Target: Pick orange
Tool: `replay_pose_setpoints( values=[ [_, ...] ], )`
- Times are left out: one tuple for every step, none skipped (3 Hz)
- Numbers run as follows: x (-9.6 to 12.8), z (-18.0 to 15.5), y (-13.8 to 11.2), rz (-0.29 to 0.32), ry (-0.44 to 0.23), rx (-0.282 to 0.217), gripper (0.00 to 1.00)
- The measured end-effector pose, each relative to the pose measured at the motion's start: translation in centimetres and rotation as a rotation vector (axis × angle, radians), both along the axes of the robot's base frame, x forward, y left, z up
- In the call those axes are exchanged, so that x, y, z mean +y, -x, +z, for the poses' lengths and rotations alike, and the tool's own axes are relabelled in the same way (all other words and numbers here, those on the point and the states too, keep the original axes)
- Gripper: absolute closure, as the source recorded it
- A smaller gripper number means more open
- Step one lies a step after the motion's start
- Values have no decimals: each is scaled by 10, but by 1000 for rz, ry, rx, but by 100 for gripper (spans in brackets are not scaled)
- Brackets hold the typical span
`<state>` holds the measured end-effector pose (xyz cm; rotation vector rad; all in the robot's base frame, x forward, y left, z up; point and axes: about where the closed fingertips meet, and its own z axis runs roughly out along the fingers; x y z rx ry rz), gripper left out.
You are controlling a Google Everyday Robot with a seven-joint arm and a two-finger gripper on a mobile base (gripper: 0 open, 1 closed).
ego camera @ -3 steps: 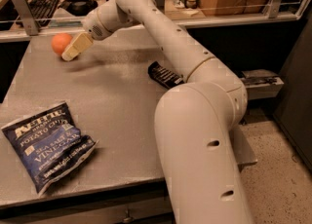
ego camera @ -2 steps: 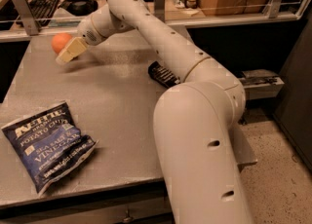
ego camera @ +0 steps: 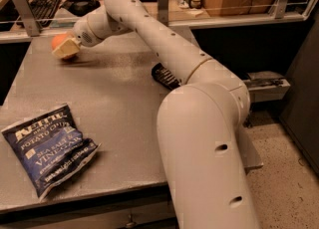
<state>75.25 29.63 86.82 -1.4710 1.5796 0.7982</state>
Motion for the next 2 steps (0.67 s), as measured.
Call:
replay_pose_setpoints(
  values=[
    [-8,7,9,-3,-19,-12,78],
    [-31,25,32,48,-62,-27,99]
  ],
)
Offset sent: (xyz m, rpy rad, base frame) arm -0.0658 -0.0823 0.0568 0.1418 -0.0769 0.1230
